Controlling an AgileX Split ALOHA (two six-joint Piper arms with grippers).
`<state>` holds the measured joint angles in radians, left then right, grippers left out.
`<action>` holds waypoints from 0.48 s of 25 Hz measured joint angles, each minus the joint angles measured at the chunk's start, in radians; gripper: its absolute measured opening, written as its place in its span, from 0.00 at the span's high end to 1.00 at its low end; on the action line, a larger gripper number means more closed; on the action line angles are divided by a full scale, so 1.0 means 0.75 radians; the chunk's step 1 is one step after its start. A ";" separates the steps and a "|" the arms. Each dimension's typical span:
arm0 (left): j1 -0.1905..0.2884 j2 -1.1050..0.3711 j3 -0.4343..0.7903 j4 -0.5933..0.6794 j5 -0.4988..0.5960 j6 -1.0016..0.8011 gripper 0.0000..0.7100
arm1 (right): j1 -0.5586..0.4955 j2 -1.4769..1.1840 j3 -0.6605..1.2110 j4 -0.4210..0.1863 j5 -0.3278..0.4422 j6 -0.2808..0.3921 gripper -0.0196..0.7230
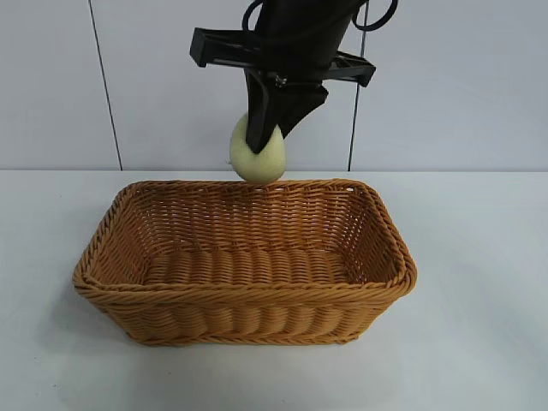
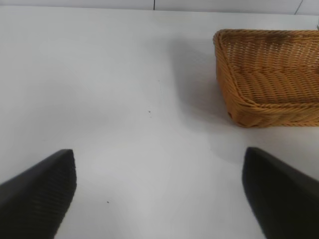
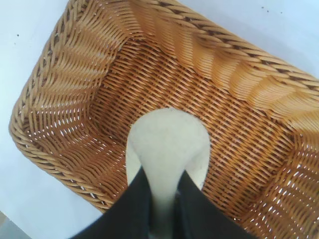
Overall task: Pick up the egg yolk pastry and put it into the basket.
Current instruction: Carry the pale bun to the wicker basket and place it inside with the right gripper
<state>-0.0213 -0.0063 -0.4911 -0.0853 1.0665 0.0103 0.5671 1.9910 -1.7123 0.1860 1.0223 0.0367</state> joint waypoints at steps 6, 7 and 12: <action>0.000 0.000 0.000 0.000 0.000 0.000 0.02 | 0.000 0.172 0.000 0.001 -0.015 0.000 0.92; 0.000 0.000 0.000 0.000 0.000 0.001 0.02 | 0.000 0.203 0.000 0.001 -0.017 0.000 0.92; 0.000 -0.001 0.000 0.000 0.000 0.001 0.02 | 0.000 0.301 0.002 0.006 -0.037 0.004 0.89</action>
<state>-0.0213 -0.0072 -0.4911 -0.0853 1.0665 0.0107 0.5671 2.2171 -1.7105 0.1903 0.9944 0.0396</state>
